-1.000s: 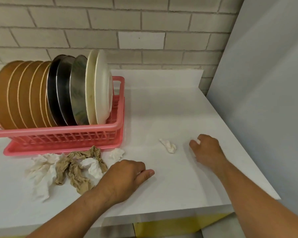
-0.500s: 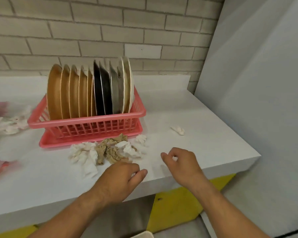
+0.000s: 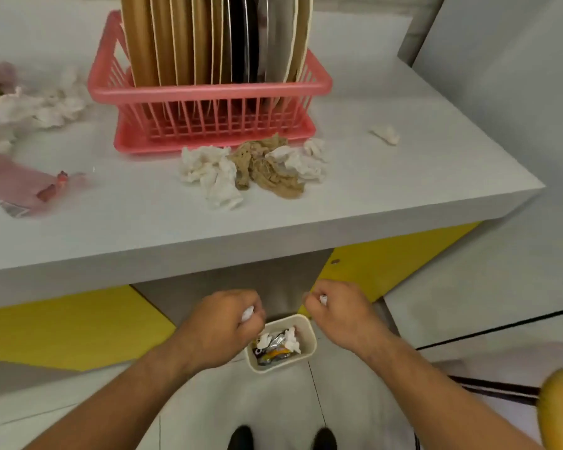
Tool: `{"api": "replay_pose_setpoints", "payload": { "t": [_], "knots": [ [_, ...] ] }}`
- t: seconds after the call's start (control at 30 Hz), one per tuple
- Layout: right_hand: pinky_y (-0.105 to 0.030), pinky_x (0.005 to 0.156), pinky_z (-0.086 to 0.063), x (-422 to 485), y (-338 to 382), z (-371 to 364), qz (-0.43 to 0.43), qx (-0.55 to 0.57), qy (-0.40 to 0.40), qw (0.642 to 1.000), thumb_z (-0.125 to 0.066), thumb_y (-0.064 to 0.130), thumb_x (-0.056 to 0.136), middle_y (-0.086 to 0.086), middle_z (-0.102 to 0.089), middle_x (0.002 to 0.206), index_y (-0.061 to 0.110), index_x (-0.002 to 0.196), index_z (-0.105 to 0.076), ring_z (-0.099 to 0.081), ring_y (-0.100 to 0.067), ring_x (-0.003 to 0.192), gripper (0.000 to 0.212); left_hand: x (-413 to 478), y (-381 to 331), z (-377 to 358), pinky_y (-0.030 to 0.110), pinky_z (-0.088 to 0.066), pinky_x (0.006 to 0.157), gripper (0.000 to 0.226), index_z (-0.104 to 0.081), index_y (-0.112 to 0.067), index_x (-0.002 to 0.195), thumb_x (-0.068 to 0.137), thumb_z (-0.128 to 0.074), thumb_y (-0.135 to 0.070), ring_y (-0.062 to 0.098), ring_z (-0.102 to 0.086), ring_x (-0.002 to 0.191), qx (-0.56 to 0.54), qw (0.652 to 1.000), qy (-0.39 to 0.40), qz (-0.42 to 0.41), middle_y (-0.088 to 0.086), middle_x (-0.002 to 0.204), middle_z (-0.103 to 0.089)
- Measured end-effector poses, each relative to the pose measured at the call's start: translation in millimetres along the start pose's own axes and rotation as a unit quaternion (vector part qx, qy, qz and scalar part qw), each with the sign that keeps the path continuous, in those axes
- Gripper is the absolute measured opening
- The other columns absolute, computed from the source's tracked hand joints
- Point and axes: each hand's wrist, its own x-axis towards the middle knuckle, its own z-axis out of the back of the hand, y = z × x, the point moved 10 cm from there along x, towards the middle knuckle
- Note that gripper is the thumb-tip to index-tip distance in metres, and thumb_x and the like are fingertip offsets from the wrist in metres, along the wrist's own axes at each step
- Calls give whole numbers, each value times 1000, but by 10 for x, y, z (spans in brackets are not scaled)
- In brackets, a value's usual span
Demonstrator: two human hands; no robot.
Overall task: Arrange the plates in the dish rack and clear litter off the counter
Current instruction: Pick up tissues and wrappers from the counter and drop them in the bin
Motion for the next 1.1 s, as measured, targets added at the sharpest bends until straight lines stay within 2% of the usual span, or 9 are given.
{"api": "replay_pose_setpoints", "payload": {
  "t": [0.13,0.3,0.5,0.63,0.77,0.83,0.97,1.03,1.1],
  "knots": [
    [-33,53,-38,-64,-478,-561,-37,4,31,999,-55,32,87,2,-47,52,17,53,-40,-47,-20,57,40,-85,446,-490,24,-43,63,14,-52,-32,73,86,-52,-30,4,-53,74,-21,998,18,54,-15,74,-57],
    [-30,56,-39,-154,-1146,-1491,-44,-25,97,994,-53,34,88,0,-52,61,25,52,-35,-51,-23,63,41,-142,1050,-1495,28,-44,67,11,-54,-31,76,87,-51,-29,9,-53,75,-26,992,36,116,-12,77,-58],
    [-34,60,-51,-48,-2177,-2491,-91,-17,139,986,-50,36,89,-3,-61,68,24,60,-46,-58,-23,65,32,-8,1731,-3056,31,-45,72,13,-58,-22,91,90,-47,-29,23,-58,89,16,983,110,148,0,99,-63],
    [-36,66,-53,135,-2809,-2959,-114,-22,140,983,-49,36,88,-4,-63,73,18,73,-59,-59,-25,69,25,333,2200,-3805,32,-43,72,17,-59,-17,92,92,-46,-28,28,-58,92,53,980,120,150,5,102,-63],
    [-35,64,-53,241,-3279,-3332,-121,-24,148,981,-49,37,89,0,-61,74,24,74,-57,-58,-18,66,21,774,2677,-4438,36,-45,79,25,-61,-11,102,94,-44,-27,29,-57,95,85,978,123,146,10,103,-60],
    [-33,61,-53,301,-3428,-3493,-119,-19,156,980,-50,36,89,1,-61,74,25,75,-56,-59,-16,65,19,934,2916,-4717,37,-45,83,29,-59,-12,110,95,-43,-31,29,-54,100,113,972,137,153,11,109,-57],
    [-28,58,-44,528,-3499,-3757,-92,-31,172,980,-52,35,88,0,-60,76,27,78,-54,-57,-18,67,13,945,3340,-5121,41,-34,105,54,-41,-19,138,93,-47,-48,30,-40,125,109,957,189,189,8,138,-44],
    [-26,60,-38,681,-3456,-3849,-70,-52,168,982,-53,33,87,-2,-58,79,23,88,-61,-55,-23,71,13,931,3394,-5118,38,-29,109,59,-37,-19,143,93,-47,-49,26,-37,131,94,962,182,183,6,145,-40],
    [-26,62,-38,831,-3364,-3943,-42,-71,165,983,-53,32,88,-5,-59,82,19,99,-63,-54,-25,73,19,894,3375,-4973,34,-31,108,53,-44,-19,139,94,-45,-46,22,-40,129,84,970,151,171,3,142,-45]
  ]
}}
